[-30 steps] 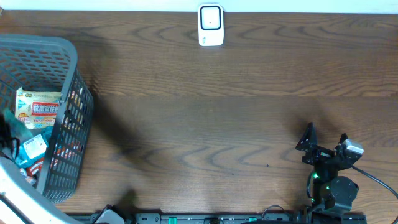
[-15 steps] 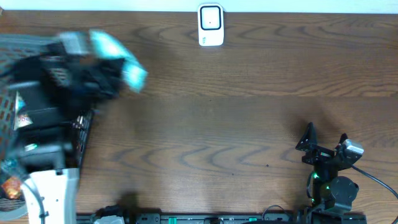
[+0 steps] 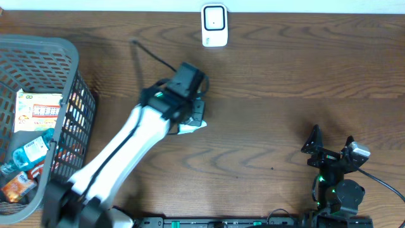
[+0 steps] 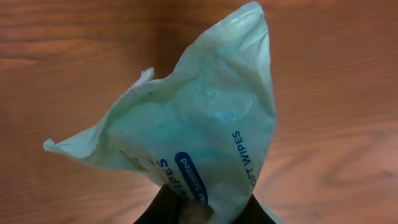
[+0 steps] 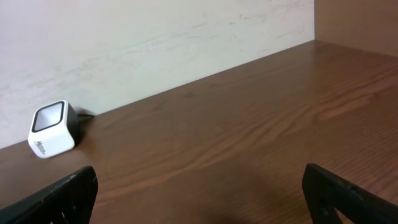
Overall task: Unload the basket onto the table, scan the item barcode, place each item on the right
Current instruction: 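Carry the wipes pack out and place it on the table center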
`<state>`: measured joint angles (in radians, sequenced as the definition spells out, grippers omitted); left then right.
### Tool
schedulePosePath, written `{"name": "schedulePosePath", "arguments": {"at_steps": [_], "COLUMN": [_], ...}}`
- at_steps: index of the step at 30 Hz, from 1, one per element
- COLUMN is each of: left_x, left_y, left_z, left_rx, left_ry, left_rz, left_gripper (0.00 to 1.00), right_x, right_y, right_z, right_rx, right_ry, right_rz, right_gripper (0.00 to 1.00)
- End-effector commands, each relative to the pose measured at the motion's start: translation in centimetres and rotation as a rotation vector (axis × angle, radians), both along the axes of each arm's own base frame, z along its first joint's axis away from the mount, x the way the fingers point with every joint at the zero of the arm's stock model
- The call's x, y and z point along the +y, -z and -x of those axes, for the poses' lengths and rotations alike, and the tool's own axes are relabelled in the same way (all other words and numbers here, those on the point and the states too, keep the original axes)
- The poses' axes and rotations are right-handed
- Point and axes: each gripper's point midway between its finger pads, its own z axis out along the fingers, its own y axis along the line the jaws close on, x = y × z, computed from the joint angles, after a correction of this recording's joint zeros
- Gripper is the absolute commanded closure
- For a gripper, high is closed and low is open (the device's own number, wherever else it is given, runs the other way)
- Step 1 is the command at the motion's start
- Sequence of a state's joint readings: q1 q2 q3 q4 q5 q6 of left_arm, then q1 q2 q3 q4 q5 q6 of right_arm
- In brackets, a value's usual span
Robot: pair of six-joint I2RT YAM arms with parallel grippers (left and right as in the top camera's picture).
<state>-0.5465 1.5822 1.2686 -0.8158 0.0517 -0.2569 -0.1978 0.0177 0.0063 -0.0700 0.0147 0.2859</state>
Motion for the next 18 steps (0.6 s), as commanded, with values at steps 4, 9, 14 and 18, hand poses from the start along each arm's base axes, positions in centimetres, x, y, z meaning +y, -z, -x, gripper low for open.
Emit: {"name": "schedulePosePath", "arguments": {"at_steps": [4, 9, 14, 18], "left_x": [-0.6, -2.5, -3.0, -2.4], "left_y": [7.7, 9.5, 4.6, -3.0], "left_z": [-1.6, -1.7, -3.3, -4.8], "left_rx": [0.105, 0.151, 0.078, -0.042], "left_ry": [-0.009, 0.009, 0.003, -0.021], "left_rz": [-0.094, -0.02, 0.024, 0.083], "left_gripper": [0.92, 0.57, 0.01, 0.0], "right_x": [0.0, 0.0, 0.0, 0.0], "right_y": [0.0, 0.0, 0.0, 0.0], "right_z": [0.0, 0.0, 0.0, 0.0], "right_rx": [-0.003, -0.003, -0.003, -0.003], "right_ry": [0.0, 0.0, 0.0, 0.0], "right_rz": [-0.012, -0.012, -0.012, -0.012], "right_gripper": [0.01, 0.01, 0.01, 0.01]}}
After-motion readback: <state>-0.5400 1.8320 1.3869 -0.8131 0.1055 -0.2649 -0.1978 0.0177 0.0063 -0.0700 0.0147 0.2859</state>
